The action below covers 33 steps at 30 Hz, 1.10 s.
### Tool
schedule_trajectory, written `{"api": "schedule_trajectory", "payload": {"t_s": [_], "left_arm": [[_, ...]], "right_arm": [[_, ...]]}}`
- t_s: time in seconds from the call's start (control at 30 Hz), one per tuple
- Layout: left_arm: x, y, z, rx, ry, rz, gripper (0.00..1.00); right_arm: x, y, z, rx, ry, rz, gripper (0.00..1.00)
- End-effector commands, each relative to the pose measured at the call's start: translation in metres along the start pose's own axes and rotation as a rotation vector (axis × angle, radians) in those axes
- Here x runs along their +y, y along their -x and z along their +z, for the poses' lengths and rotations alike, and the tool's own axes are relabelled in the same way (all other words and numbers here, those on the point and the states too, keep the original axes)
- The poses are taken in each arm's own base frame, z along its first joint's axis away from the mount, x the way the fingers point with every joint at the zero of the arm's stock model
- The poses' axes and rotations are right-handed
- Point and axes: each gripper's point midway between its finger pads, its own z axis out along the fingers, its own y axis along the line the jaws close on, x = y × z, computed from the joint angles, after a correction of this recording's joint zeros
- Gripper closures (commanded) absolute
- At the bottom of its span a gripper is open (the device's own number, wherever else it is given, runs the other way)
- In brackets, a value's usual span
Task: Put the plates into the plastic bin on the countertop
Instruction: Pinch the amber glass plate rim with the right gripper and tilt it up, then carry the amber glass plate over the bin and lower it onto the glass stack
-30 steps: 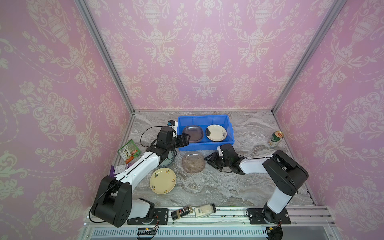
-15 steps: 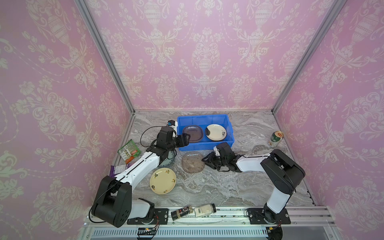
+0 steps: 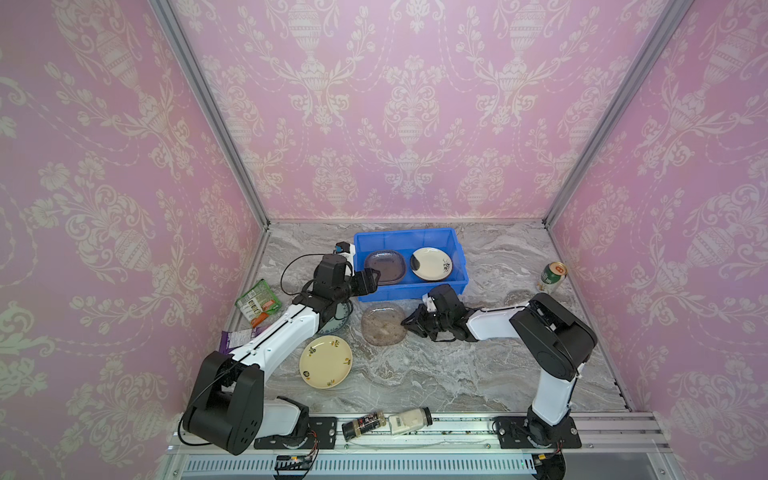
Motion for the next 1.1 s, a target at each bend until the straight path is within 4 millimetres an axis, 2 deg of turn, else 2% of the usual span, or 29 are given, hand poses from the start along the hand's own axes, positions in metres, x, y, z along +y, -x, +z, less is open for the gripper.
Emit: {"api": "schedule_trajectory", "payload": {"t_s": [0.0, 0.4, 0.6, 0.77, 0.9, 0.97, 1.07], "left_arm": [[0.003, -0.002, -0.003, 0.002, 0.0, -0.006, 0.22], [0.003, 0.0, -0.002, -0.009, -0.006, -0.011, 0.22], [0.003, 0.004, -0.002, -0.024, -0.007, -0.012, 0.22], [0.0, 0.013, -0.003, -0.04, -0.01, -0.004, 0.22], [0.002, 0.026, -0.008, -0.08, 0.003, -0.002, 0.22], [0.005, 0.033, -0.012, -0.106, 0.013, -0.007, 0.22], [0.011, 0.045, -0.02, -0.146, 0.025, -0.013, 0.22]], "right_arm": [[-0.001, -0.003, 0.002, 0.008, -0.015, -0.005, 0.83], [0.004, -0.004, -0.007, -0.005, -0.006, -0.029, 1.0], [0.014, -0.009, -0.021, 0.01, -0.022, -0.099, 1.0], [0.024, -0.021, -0.047, 0.08, -0.087, -0.239, 1.0], [0.042, -0.035, -0.08, 0.124, -0.12, -0.366, 1.0], [0.054, -0.032, -0.1, 0.102, -0.145, -0.434, 1.0], [0.081, -0.013, -0.13, 0.014, -0.164, -0.536, 1.0]]}}
